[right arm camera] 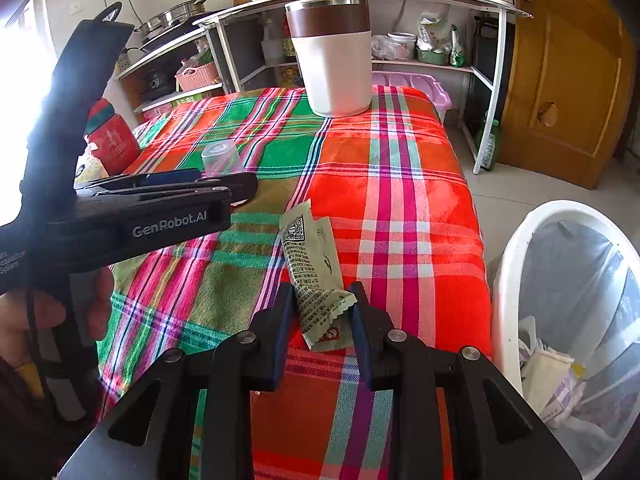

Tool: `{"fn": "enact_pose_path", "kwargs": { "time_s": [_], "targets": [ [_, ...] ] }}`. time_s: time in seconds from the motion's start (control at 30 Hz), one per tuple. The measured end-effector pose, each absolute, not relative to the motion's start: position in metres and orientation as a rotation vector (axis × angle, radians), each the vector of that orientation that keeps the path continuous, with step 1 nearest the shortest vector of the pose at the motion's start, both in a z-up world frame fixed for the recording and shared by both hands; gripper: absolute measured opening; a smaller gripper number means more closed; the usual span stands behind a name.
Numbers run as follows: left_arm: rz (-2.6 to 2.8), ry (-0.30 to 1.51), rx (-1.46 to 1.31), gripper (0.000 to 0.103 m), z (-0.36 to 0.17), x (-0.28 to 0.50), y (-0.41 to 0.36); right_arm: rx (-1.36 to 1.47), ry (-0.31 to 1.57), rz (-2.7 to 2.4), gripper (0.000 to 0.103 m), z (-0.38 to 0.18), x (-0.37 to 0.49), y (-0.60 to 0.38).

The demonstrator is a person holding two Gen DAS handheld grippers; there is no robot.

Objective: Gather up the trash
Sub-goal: 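Grasp the green-white snack wrapper with the right tool while the left tool grasps the clear pink-lidded cup, then carry the wrapper and cup over the white bin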

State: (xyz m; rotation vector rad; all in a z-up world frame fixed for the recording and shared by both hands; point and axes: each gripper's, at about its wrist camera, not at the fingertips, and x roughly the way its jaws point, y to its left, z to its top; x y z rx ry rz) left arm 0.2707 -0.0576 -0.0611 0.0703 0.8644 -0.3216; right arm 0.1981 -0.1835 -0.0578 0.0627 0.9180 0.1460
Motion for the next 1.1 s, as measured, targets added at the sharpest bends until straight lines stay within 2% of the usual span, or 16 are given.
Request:
{"fn": "enact_pose_path", "kwargs": {
  "time_s": [0.07,0.13,0.63,1.1],
  "targets": [
    [-0.320,0.863,0.076,0.046,-0.062,0.272,-0.058,0.064,0.918,0.146,0.029,-0.058,0.198,-0.183],
    [-0.318,0.867,0.080,0.042,-0.062,0.272,-0.059,0.064,0.918,0.146,0.029,-0.058,0.198,-0.183],
    [-0.331,0.828,0.070,0.042,-0.045,0.248,-0.056,0.082,0.898,0.133,0.029,-0.052,0.190,-0.188],
    [-0.407,0.726,0.088,0.042,0.000,0.184,-0.082,0.151,0.785,0.074,0.029,-0.011,0.143,-0.230]
  ]
}}
